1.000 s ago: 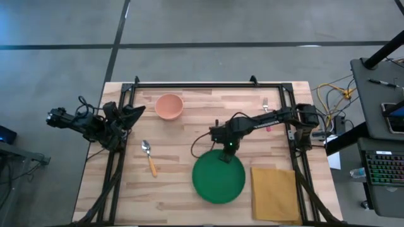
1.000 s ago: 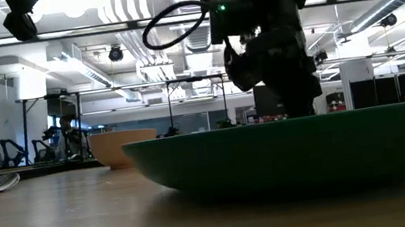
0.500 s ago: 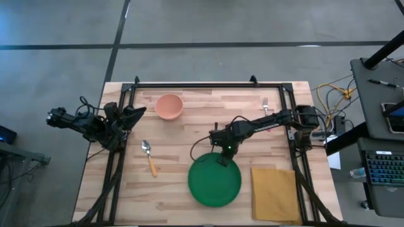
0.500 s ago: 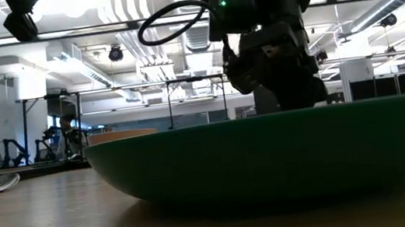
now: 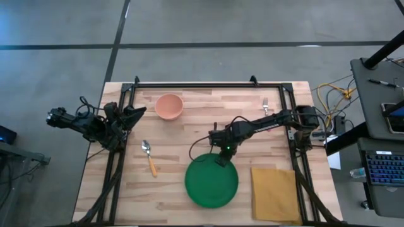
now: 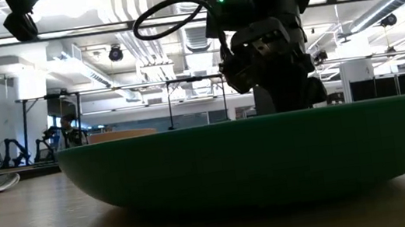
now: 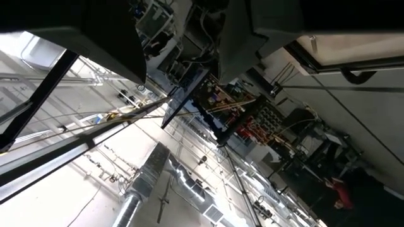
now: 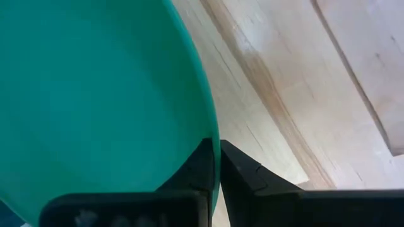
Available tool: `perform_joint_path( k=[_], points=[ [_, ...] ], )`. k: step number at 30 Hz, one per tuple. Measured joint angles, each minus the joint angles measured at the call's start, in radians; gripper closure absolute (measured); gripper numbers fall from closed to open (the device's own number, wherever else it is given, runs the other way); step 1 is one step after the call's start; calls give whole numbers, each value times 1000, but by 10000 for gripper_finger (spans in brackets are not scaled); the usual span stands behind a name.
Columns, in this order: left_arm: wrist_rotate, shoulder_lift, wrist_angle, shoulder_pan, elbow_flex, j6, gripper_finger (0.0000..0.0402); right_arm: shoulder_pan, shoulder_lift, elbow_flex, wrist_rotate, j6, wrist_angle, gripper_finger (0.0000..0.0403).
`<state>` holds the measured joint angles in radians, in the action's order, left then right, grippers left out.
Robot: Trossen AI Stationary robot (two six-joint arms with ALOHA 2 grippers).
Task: Set table place
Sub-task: Move the green plate to the bottom of the table
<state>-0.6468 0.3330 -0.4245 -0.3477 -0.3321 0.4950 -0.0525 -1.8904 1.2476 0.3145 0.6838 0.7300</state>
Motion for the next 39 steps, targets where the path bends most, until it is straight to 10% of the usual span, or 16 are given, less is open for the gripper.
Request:
perform_joint_path(
  k=[17, 22, 39],
  points=[
    [0, 0, 25, 0, 0, 23, 217, 2, 7, 66, -172, -102, 7, 231],
    [0, 7, 26, 1, 0, 18, 217, 44, 10, 119, -330, -181, 84, 219],
    [-22, 15, 22, 1, 1, -108, 217, 258, 10, 275, -304, -171, -78, 218]
  ],
)
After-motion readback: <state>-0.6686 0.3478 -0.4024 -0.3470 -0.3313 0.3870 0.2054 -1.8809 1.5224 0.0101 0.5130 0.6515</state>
